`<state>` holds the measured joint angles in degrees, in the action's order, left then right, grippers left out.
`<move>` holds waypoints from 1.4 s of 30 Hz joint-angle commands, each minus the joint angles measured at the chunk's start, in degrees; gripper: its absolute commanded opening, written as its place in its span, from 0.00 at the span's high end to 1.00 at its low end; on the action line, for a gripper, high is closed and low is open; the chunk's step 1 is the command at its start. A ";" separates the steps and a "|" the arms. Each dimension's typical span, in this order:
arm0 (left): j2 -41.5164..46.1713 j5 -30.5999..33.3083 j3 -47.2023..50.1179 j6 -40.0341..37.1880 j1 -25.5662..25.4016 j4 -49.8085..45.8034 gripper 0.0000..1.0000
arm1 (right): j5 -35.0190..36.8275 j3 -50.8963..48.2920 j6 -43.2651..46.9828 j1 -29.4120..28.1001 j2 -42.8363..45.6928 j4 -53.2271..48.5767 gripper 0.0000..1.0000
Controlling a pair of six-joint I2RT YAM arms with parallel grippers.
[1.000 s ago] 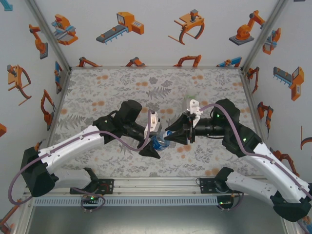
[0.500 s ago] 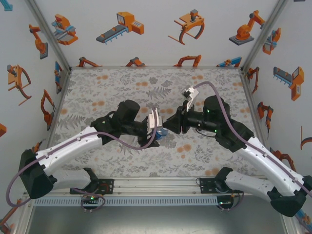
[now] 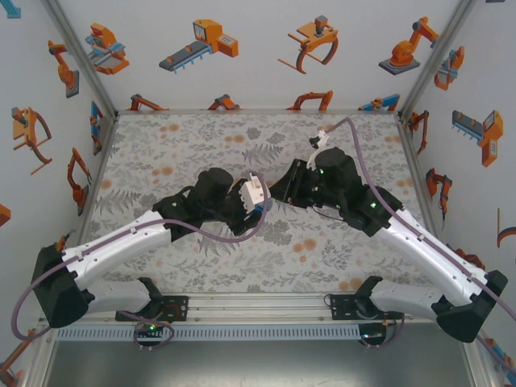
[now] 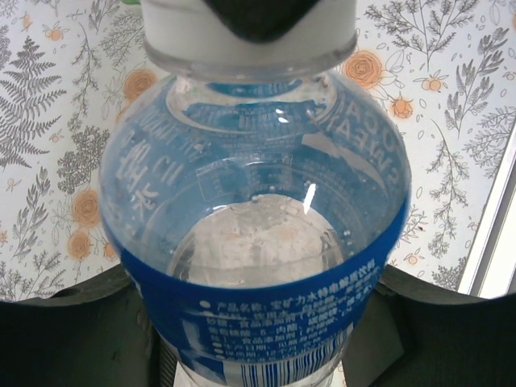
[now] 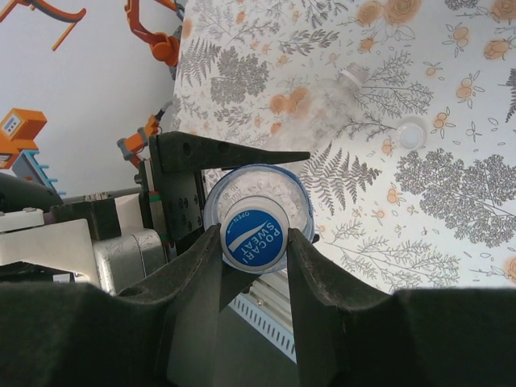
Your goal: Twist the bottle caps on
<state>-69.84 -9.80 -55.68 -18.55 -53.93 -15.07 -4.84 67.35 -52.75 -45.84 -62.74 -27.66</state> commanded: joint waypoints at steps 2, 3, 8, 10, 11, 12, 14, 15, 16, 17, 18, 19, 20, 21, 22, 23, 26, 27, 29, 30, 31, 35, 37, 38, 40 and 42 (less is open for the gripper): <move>3.13 4.38 0.90 2.44 0.06 7.84 0.50 | 1.70 1.65 1.52 -0.39 -1.02 -5.38 1.00; 3.84 5.12 1.42 2.53 0.12 7.99 0.34 | 2.13 1.80 2.26 -0.36 -1.24 -5.44 1.00; 7.98 10.02 3.94 3.07 0.57 7.29 0.03 | 5.43 3.32 7.55 -0.21 -2.92 -6.39 1.00; 9.59 11.04 4.72 3.51 1.25 6.56 0.03 | 7.28 4.14 10.46 -0.08 -3.88 -6.79 1.00; 10.51 11.49 5.13 3.86 1.73 6.14 0.03 | 8.37 4.50 12.17 0.09 -4.39 -6.89 1.00; 11.30 11.73 5.46 4.22 2.17 5.73 0.03 | 9.37 4.86 13.54 0.25 -4.91 -6.91 1.00; 13.42 11.96 6.40 5.92 3.63 5.10 0.03 | 11.77 5.54 17.31 0.67 -6.24 -6.84 1.00; 14.50 11.23 6.77 7.03 4.62 5.01 0.03 | 12.76 5.95 18.96 0.95 -6.86 -6.79 1.00; 15.85 9.58 7.39 8.34 5.99 5.01 0.03 | 13.76 6.32 21.13 1.15 -7.59 -6.60 1.00; 17.39 7.60 8.00 10.21 7.64 5.09 0.03 | 14.80 6.64 23.21 1.56 -8.44 -6.30 1.00; 18.62 6.51 8.51 12.21 9.13 5.12 0.03 | 15.54 6.92 24.75 1.95 -9.04 -5.98 1.00; 19.92 6.47 8.89 15.35 10.76 5.02 0.03 | 16.26 7.15 26.70 2.44 -9.78 -5.40 1.00; 21.08 8.38 8.83 19.48 12.33 4.05 0.03 | 17.02 7.34 28.37 2.97 -10.58 -4.71 1.00; 21.93 10.59 8.67 23.11 13.65 2.92 0.03 | 17.53 7.43 29.48 3.51 -11.29 -4.05 1.00; 22.49 12.72 8.59 26.77 15.21 1.70 0.03 | 18.09 7.60 30.55 4.18 -12.13 -3.21 1.00; 22.81 13.62 8.57 29.25 16.74 0.65 0.03 | 18.19 7.75 31.37 4.92 -13.12 -2.32 1.00; 23.46 12.36 8.30 31.65 19.47 -1.65 0.03 | 16.99 8.35 32.72 7.40 -16.11 0.54 1.00; 23.66 12.71 8.39 32.09 19.65 -1.93 0.03 | 16.45 8.69 32.98 8.20 -17.11 1.28 1.00; 24.18 13.72 8.48 32.92 19.82 -2.30 0.03 | 15.70 9.43 33.92 9.80 -19.81 2.96 1.00; 24.25 13.76 8.46 32.96 19.90 -2.61 0.03 | 15.49 9.75 34.47 10.26 -20.83 3.74 1.00; 24.32 13.89 8.38 32.92 19.96 -3.09 0.03 | 15.35 10.03 35.12 10.79 -21.92 4.68 1.00; 24.92 13.09 8.27 32.32 20.01 -4.33 0.03 | 14.77 10.68 36.28 12.55 -25.95 8.60 1.00; 24.94 13.16 8.10 31.96 20.05 -5.24 0.03 | 14.61 11.70 36.72 13.20 -28.05 8.80 1.00; 25.03 13.15 8.09 31.86 20.05 -5.77 0.03 | 14.60 12.22 37.05 13.44 -29.22 8.84 1.00; 25.45 12.80 8.04 31.35 20.01 -6.61 0.03 | 14.77 12.88 38.08 13.70 -31.02 8.81 1.00; 26.25 11.41 8.36 30.70 20.01 -6.74 0.03 | 14.44 13.15 39.59 13.77 -32.47 9.16 1.00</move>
<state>-45.08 3.03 -47.20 12.38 -34.35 -20.29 9.91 78.39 -16.19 -32.32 -94.06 -20.95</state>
